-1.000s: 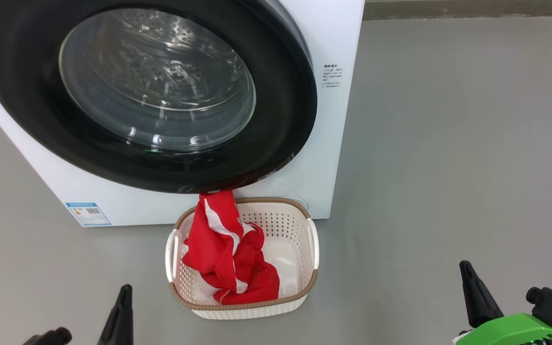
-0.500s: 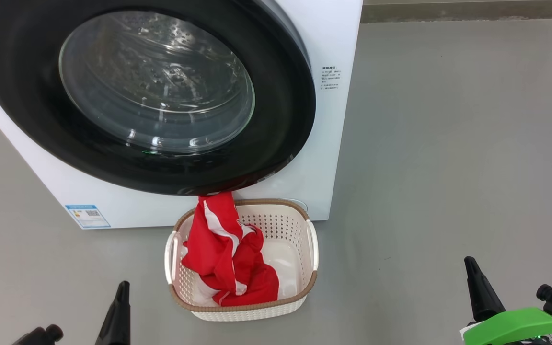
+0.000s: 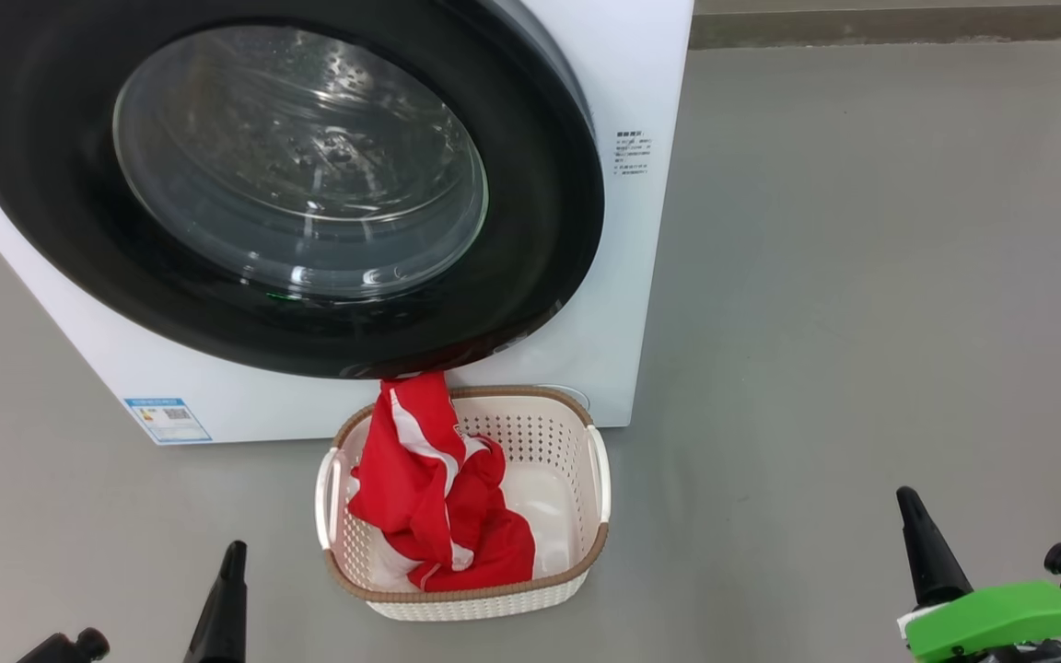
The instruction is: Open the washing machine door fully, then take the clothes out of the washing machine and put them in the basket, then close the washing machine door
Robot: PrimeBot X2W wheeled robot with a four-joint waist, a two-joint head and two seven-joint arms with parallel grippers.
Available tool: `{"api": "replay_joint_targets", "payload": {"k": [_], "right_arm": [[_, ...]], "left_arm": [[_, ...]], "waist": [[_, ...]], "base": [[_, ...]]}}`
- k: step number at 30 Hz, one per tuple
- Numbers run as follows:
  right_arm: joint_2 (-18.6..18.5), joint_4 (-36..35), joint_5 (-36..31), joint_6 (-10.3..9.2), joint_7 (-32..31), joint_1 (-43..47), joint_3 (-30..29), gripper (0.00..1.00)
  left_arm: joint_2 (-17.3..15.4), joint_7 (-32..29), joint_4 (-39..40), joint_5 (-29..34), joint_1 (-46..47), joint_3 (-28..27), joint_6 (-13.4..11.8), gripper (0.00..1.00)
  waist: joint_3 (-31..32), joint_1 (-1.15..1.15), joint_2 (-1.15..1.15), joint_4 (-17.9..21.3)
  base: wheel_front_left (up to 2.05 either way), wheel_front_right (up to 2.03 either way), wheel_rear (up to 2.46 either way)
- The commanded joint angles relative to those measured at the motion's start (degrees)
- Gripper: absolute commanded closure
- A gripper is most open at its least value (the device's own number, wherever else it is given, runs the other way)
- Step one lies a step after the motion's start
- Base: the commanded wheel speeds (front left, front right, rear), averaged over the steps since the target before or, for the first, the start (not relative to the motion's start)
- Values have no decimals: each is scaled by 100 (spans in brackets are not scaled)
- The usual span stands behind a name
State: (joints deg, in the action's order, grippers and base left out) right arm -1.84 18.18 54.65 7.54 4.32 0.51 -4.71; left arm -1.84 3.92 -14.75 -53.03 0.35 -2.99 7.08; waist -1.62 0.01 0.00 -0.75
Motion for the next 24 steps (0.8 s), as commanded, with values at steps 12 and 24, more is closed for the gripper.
{"api": "replay_joint_targets", "payload": {"k": [12,24], "right_arm": [[-99,-224,819,-3,-233,-378,-2,100],[-105,-271,1539,-4,-437,-449,-41,100]], "left_arm": [[-75,-222,108,-846,325,-173,25,100],[-82,-424,99,-1594,389,-219,29,100]], "waist": [[29,0,0,15],[57,0,0,30]], "base": [[0,0,0],[0,0,0]]}}
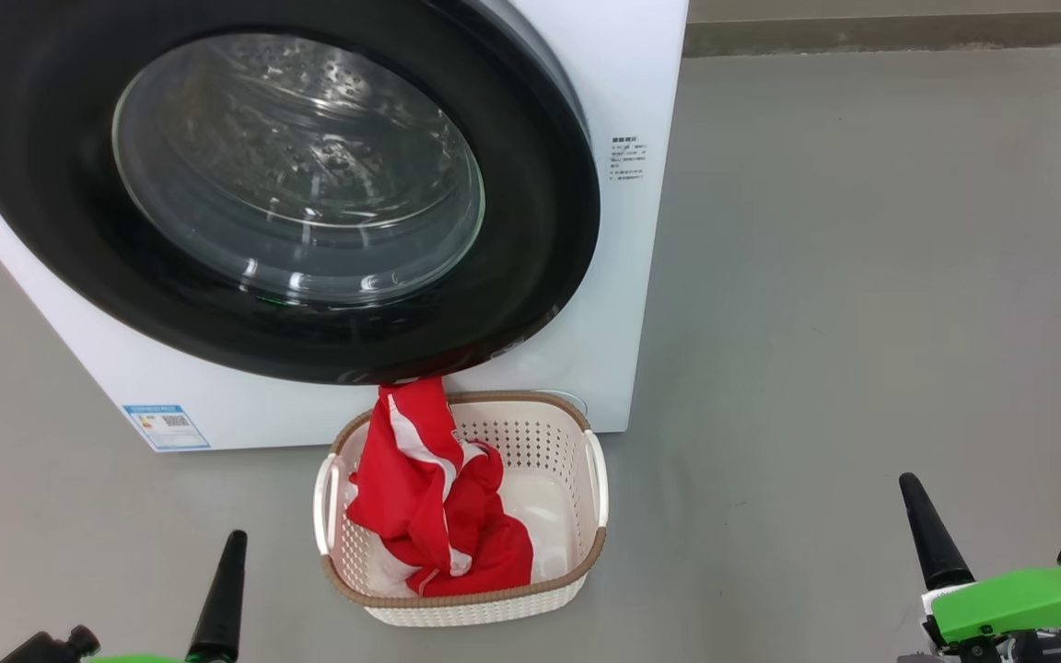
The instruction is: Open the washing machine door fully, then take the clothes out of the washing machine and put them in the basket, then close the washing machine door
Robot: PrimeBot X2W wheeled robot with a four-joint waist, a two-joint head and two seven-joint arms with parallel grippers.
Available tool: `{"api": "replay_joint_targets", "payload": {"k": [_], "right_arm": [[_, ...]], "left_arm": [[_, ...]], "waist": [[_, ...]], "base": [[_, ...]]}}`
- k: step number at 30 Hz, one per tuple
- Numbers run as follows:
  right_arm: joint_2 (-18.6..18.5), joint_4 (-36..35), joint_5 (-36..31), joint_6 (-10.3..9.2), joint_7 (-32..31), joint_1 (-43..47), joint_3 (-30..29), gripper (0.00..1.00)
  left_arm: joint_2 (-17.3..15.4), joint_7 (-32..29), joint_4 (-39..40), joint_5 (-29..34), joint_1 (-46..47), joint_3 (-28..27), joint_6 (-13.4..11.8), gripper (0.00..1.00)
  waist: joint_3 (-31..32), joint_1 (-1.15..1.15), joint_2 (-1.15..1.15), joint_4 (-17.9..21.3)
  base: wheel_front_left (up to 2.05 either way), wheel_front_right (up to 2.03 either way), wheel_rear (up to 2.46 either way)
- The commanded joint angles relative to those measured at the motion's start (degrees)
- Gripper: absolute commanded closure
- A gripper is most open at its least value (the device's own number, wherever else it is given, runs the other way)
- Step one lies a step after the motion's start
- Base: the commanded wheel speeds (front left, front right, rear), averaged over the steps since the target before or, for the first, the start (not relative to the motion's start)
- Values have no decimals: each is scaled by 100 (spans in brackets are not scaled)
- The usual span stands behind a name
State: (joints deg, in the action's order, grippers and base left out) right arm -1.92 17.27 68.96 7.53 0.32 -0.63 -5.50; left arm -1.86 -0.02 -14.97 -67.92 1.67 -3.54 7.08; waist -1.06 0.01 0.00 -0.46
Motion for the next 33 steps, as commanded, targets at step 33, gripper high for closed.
{"api": "replay_joint_targets", "payload": {"k": [33], "right_arm": [[-109,-309,2088,-4,-599,-530,-73,100]], "left_arm": [[-99,-582,95,-2165,431,-287,39,100]], "waist": [[79,0,0,41]], "base": [[0,0,0]]}}
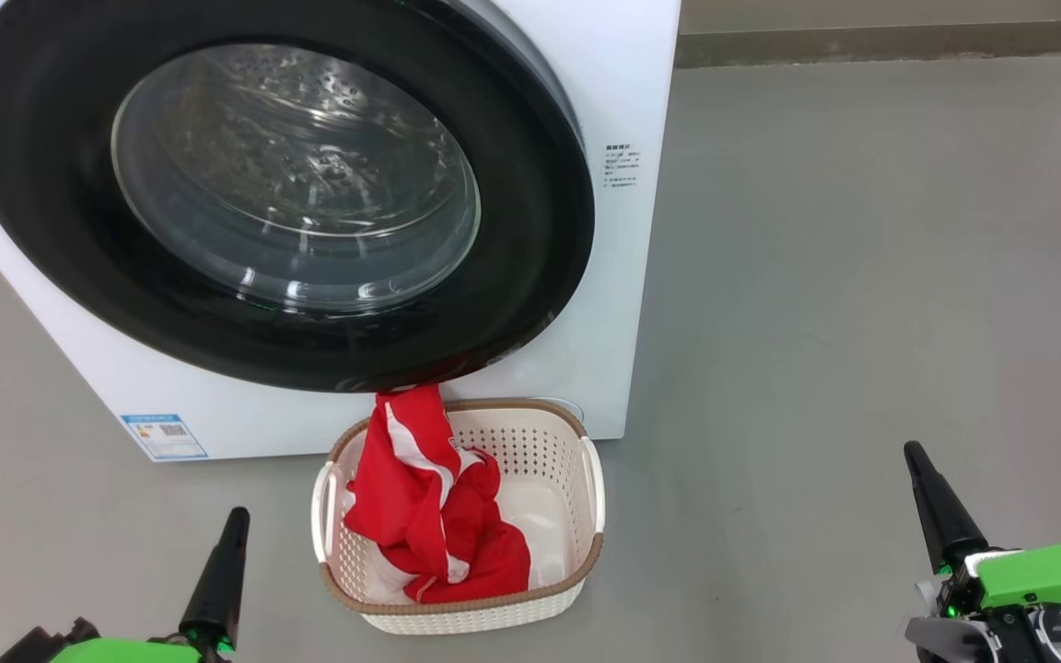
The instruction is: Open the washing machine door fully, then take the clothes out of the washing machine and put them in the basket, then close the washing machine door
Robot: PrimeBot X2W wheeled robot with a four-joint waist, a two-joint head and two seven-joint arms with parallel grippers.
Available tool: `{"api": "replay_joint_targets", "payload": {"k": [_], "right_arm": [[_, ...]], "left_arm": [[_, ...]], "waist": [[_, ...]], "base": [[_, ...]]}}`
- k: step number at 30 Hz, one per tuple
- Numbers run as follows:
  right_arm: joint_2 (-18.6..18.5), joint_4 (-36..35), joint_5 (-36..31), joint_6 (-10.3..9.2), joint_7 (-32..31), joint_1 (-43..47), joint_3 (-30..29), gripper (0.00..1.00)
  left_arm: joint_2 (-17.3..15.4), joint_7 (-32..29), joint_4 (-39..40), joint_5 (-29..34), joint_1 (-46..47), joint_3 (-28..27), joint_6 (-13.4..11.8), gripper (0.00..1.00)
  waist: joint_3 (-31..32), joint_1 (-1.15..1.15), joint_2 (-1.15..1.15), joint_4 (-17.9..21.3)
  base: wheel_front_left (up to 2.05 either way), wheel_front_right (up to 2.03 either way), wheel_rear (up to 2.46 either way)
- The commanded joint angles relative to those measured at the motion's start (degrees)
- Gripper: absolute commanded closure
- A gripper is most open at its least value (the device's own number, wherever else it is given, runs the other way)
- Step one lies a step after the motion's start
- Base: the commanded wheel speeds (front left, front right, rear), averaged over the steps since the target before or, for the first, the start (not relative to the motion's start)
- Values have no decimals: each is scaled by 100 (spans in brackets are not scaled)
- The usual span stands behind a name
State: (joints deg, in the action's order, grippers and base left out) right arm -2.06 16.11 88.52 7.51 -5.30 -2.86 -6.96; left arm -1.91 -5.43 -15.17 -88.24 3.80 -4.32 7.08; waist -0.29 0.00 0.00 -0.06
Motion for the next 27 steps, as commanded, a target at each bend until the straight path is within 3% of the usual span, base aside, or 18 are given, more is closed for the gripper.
{"api": "replay_joint_targets", "payload": {"k": [1,27], "right_arm": [[-95,-198,191,-2,-54,-313,70,100],[-92,-209,371,-2,-112,-332,53,100]], "left_arm": [[-95,-57,114,-196,223,-212,40,100],[-97,-107,112,-391,239,-222,41,100]], "waist": [[4,0,0,2],[11,0,0,6]], "base": [[0,0,0],[0,0,0]]}}
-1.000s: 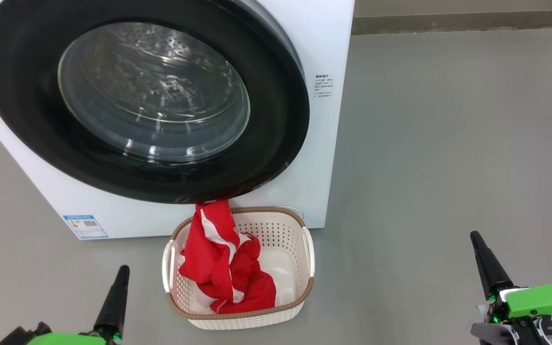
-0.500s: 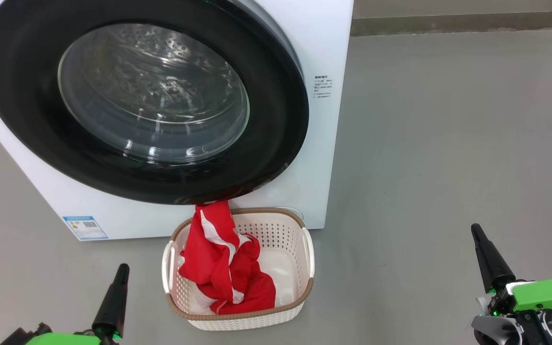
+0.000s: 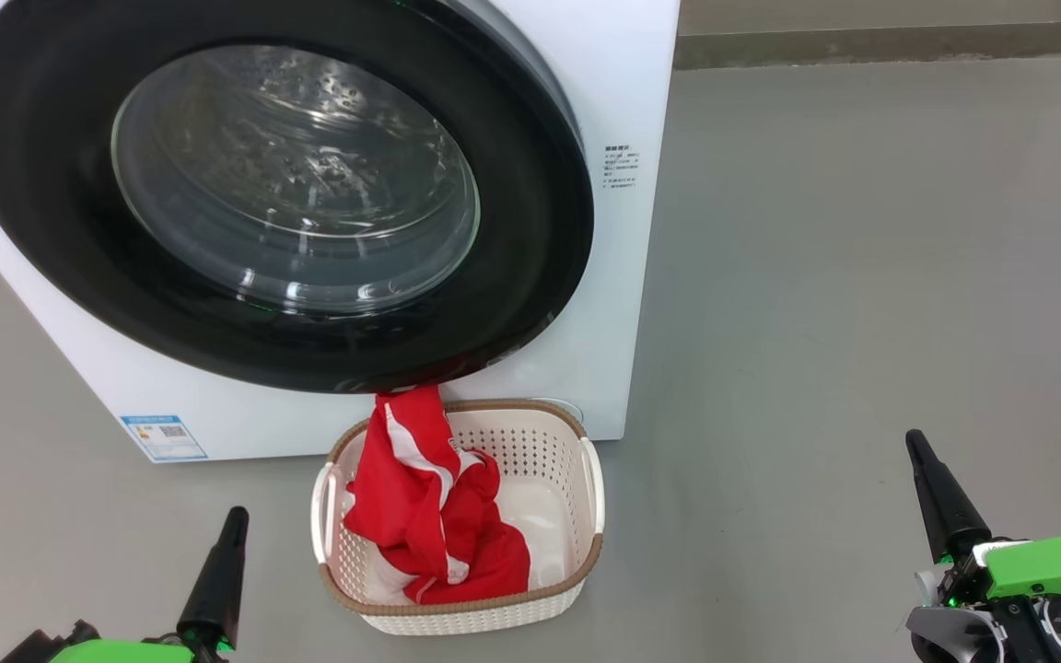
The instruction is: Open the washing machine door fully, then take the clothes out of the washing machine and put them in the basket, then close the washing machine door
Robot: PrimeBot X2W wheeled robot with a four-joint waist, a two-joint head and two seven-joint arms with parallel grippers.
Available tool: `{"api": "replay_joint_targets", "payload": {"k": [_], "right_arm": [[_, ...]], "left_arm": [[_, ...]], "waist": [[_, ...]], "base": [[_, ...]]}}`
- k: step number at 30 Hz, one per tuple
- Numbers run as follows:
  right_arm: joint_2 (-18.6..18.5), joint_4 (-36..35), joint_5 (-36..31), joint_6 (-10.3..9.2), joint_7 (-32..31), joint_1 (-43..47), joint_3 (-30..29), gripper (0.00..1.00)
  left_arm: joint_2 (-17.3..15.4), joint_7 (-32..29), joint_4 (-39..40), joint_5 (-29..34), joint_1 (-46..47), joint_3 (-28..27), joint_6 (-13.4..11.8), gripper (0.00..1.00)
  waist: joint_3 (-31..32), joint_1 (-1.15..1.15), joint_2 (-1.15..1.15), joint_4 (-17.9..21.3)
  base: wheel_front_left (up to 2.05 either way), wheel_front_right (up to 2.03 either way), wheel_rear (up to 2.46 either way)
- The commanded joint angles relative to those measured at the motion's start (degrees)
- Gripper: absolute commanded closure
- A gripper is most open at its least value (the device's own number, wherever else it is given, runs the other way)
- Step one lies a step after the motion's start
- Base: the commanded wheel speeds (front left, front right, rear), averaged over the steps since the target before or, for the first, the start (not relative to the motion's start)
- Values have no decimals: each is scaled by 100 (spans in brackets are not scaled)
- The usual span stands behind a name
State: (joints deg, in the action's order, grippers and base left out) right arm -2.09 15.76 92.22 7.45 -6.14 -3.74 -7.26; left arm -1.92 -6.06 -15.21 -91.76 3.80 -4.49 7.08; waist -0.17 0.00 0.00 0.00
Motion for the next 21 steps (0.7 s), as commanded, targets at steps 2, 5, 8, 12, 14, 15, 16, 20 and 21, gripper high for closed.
{"api": "replay_joint_targets", "payload": {"k": [2,5,8,12,14,15,16,20,21], "right_arm": [[-88,-174,2,3,-29,-243,82,100],[-88,-174,1,3,-29,-243,81,100],[-88,-174,1,3,-29,-243,81,100],[-87,-174,0,3,-30,-243,80,100],[-87,-174,0,3,-30,-243,79,100],[-87,-174,-1,3,-31,-243,79,100],[-87,-174,-1,3,-31,-243,79,100],[-86,-174,-1,3,-31,-243,78,100],[-86,-174,-2,3,-32,-243,78,100]], "left_arm": [[-96,-45,116,-38,239,-206,41,100],[-96,-45,116,-38,239,-205,41,100],[-96,-45,116,-38,239,-205,41,100],[-96,-44,116,-39,239,-205,41,100],[-96,-44,116,-39,239,-205,41,100],[-96,-44,116,-39,239,-205,41,100],[-96,-44,116,-39,239,-205,41,100],[-96,-44,116,-39,239,-205,41,100],[-96,-44,116,-39,239,-205,41,100]], "waist": [[0,0,0,0],[0,0,0,0],[0,0,0,0],[0,0,0,0],[0,0,0,0],[0,0,0,0],[0,0,0,0],[0,0,0,0],[0,0,0,0]], "base": [[0,0,0],[0,0,0],[0,0,0],[0,0,0],[0,0,0],[0,0,0],[0,0,0],[0,0,0],[0,0,0]]}}
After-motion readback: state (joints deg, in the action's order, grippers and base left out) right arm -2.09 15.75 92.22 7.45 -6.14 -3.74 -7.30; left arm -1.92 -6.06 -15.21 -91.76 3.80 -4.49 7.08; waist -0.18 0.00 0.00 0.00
